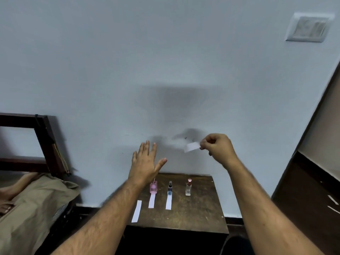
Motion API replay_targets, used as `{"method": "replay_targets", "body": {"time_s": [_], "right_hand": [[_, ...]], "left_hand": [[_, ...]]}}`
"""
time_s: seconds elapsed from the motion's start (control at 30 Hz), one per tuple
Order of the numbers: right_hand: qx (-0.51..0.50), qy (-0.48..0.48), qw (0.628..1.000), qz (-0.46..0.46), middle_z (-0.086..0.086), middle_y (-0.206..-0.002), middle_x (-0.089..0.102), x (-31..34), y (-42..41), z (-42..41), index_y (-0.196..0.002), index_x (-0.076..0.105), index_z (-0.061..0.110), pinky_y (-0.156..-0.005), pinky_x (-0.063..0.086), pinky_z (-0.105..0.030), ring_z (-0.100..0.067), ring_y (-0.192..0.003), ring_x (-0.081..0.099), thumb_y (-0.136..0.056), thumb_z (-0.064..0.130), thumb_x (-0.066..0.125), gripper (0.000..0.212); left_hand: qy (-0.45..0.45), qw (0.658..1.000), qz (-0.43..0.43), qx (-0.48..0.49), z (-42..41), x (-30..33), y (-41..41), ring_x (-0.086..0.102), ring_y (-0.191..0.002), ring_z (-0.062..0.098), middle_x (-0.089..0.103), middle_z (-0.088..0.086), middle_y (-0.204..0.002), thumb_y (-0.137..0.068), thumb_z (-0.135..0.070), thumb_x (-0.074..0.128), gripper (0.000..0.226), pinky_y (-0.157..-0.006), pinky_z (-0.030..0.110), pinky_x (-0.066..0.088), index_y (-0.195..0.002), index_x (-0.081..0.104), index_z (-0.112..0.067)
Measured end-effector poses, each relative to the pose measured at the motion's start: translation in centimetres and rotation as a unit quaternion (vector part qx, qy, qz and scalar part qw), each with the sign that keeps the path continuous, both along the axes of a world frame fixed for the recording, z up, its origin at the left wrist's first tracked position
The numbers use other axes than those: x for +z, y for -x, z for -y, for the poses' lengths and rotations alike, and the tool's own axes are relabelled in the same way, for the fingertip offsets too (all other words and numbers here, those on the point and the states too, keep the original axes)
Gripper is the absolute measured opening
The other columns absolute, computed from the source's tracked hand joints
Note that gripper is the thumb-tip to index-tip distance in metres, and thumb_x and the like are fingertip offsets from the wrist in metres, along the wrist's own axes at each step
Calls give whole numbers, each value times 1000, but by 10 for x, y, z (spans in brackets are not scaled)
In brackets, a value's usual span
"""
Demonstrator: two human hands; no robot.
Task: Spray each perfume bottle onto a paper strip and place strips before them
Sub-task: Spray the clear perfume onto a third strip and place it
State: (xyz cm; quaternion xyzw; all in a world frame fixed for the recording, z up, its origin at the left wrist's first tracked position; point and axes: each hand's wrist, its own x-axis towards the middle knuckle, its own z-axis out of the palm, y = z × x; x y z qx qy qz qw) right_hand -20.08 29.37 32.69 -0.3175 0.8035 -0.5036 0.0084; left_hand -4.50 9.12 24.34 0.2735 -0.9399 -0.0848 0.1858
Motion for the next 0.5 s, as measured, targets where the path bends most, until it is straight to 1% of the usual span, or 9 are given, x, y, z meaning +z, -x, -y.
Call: {"method": "replay_targets", "body": {"time_s": [0.1,0.2,0.23,0.27,0.3,0.33,0.37,0.43,0.5], "right_hand": [[119,128,978,117,-6,-72,73,15,-9,-6,-77,68,10,-49,40,-26,-12,-46,48,-84,5,70,9],[226,247,903,269,-8,-72,67,25,-10,-14,-70,68,16,-47,37,-22,-13,-44,42,-82,6,65,16],[217,247,897,294,-7,-71,67,20,-8,-15,-71,67,16,-48,36,-22,-13,-44,43,-80,7,65,14],[161,200,933,252,-5,-71,67,11,-6,-11,-73,67,16,-50,37,-23,-13,-45,47,-80,6,66,12],[65,68,987,134,-2,-71,69,-6,-2,-7,-75,67,16,-53,40,-26,-16,-50,54,-80,7,66,10],[-34,-55,997,29,1,-72,71,-26,4,-3,-76,69,17,-56,45,-28,-18,-59,62,-80,11,66,7],[-105,-108,988,-26,3,-73,72,-42,5,1,-76,71,18,-61,49,-30,-17,-67,65,-79,16,66,7],[-83,-35,996,19,1,-70,73,-62,2,3,-71,73,18,-63,49,-29,-10,-64,64,-79,16,69,9],[-45,45,994,87,-6,-69,72,-69,-3,5,-69,70,13,-55,41,-27,-3,-48,53,-80,7,71,12]], "left_hand": [[4,1000,13,10,4,-22,-3,-11,-151,22,-8,6,-165,-84,-73,8,90,-121,44,1,-157,1,-22],[-3,1000,18,10,3,-47,-8,-10,-151,22,-7,7,-165,-78,-79,-2,97,-121,44,2,-157,2,-22],[-5,1000,13,10,3,-56,-9,-9,-151,22,-6,7,-165,-75,-81,-9,102,-121,44,2,-157,2,-22],[-5,1000,5,8,3,-64,-11,-9,-151,22,-5,7,-165,-72,-84,-14,107,-121,44,3,-157,3,-22],[-6,1000,-2,5,3,-71,-12,-9,-151,22,-4,7,-165,-69,-85,-18,111,-121,44,2,-157,4,-21],[-6,1000,-11,3,4,-78,-12,-9,-151,22,-4,7,-165,-68,-86,-19,113,-121,44,2,-157,6,-21],[-7,1000,-21,1,4,-83,-12,-8,-152,22,-2,8,-165,-69,-86,-19,113,-121,44,3,-157,8,-21],[-7,999,-51,-4,0,-96,-10,-3,-152,23,4,9,-165,-75,-85,-13,109,-121,44,5,-157,16,-19],[-13,998,-61,-16,-7,-113,-10,0,-152,24,8,11,-164,-81,-83,-5,103,-121,45,6,-156,21,-17]]}}
